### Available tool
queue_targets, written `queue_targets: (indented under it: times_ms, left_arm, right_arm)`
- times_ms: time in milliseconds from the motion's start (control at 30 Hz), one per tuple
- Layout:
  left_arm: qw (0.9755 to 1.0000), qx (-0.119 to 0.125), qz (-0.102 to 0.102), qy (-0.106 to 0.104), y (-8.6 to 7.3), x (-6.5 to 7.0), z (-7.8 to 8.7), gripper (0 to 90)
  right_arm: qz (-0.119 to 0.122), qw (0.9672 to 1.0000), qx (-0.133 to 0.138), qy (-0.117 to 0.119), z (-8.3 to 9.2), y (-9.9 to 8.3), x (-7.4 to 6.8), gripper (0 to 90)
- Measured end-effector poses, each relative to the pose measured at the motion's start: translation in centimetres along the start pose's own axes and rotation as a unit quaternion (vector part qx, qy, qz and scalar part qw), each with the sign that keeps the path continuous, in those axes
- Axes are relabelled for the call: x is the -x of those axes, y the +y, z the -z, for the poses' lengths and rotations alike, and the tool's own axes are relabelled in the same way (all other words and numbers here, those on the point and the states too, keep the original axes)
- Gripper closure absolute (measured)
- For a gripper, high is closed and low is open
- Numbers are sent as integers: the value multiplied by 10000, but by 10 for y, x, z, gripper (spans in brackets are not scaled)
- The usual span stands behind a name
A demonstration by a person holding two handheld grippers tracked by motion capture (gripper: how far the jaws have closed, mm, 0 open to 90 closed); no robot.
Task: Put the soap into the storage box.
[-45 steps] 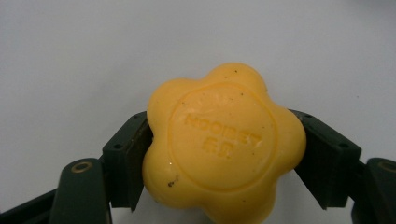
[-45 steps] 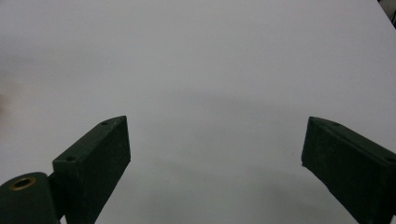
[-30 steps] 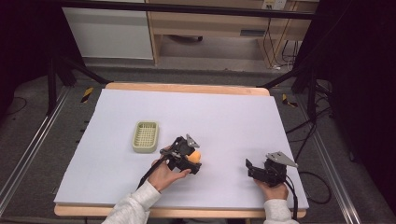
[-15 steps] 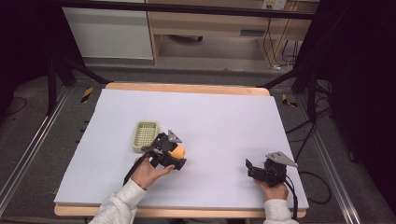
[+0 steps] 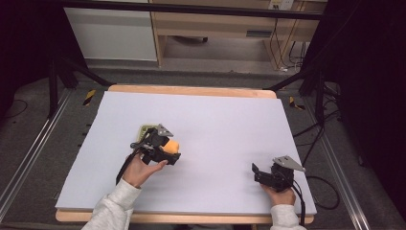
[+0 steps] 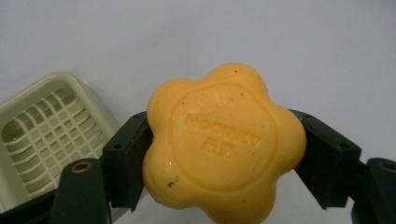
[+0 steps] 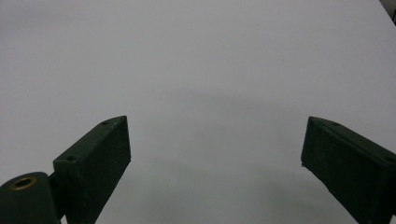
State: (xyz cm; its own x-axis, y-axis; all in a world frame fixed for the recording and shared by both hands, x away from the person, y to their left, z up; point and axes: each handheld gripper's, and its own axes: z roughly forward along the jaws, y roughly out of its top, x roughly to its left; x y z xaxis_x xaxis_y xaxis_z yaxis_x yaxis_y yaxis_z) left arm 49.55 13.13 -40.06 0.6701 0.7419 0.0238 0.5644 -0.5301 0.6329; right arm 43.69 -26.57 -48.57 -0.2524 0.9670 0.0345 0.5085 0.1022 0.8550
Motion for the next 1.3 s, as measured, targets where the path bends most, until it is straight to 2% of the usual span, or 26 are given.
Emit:
queue_targets:
  times_ms: [100, 133, 367, 633, 967, 1300]
  left_arm:
    - [10000, -16, 45, 7, 0, -5, 1, 265]
    - [9999, 26, 120, 16, 0, -7, 1, 265]
    - [9998, 27, 204, 70, 0, -18, 3, 265]
    - [9987, 169, 462, 114, 1, -34, 11, 265]
    - [9976, 180, 621, 262, 2, -52, 13, 265]
    - [9962, 118, 768, 395, 0, -64, 7, 265]
  right_arm:
    - [-13, 10000, -7, 7, 0, 0, 0, 86]
    - [-18, 10000, -8, 13, 0, 0, -1, 87]
    - [-6, 10000, -15, 6, 0, 0, -1, 87]
    - [-6, 10000, -7, 10, 0, 0, -1, 87]
    - [39, 10000, -24, -13, 0, 0, -1, 89]
    - [31, 10000, -67, -3, -1, 0, -1, 89]
